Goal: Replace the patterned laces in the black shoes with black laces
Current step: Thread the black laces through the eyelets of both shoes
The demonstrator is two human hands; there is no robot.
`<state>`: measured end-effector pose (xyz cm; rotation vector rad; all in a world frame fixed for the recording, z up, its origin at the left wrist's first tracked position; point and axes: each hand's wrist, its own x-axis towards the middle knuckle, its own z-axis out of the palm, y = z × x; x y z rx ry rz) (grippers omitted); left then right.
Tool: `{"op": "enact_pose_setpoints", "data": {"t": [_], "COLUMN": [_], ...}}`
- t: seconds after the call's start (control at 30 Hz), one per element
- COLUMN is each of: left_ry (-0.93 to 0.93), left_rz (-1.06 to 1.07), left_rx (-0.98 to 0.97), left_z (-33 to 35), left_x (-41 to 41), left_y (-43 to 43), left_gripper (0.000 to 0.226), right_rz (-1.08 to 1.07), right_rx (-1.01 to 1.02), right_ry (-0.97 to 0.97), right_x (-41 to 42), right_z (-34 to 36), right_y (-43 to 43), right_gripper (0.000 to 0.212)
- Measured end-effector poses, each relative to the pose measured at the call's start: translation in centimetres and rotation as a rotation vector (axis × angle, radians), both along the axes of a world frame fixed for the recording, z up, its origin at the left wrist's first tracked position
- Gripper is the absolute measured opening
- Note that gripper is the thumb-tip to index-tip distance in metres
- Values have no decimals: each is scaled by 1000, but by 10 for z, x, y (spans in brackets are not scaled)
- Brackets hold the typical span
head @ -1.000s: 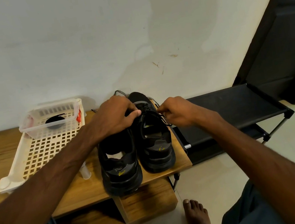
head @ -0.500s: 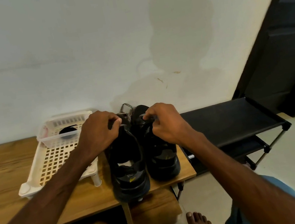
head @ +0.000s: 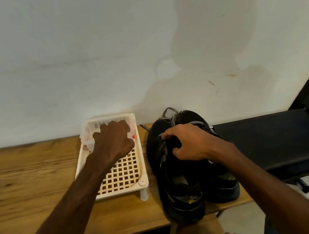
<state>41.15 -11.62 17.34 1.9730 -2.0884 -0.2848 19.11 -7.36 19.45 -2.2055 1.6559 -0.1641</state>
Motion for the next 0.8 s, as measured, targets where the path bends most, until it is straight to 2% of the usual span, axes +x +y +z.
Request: {"op": "enact_pose_setpoints", "data": {"t": [0.1,0.27,0.4,0.5,0.6,0.73,0.8], "left_ry": [-63,-52,49,173,234,182,166], "left_rz": [-21,19,11,-33,-24,96,175], "left_rx": [48,10,53,131,84,-41,-13], "left_z": [-4,-2,0,5,8,-2,-4], "left_x": [6,6,8,14,13,17,27], "left_y": [2,1,-5,-16,-24,-38,-46], "left_gripper": [40,34,31,30,30,16,20], "right_rz": [-15,-138,-186,-222,-244,-258,-255], "right_rx": [-101,-207,-210,-238,-252,-255,-271], "right_ry": [52,-34,-37,-17,-8,8,19], "right_x": [1,6,7,14,19,23,26], "right_z": [-8,-21,-23,-26,-27,-23,-21], "right_y": [-4,-19,-36,-49,-59,-70,-74], "right_gripper": [60,33,24,25,28,27,27]}}
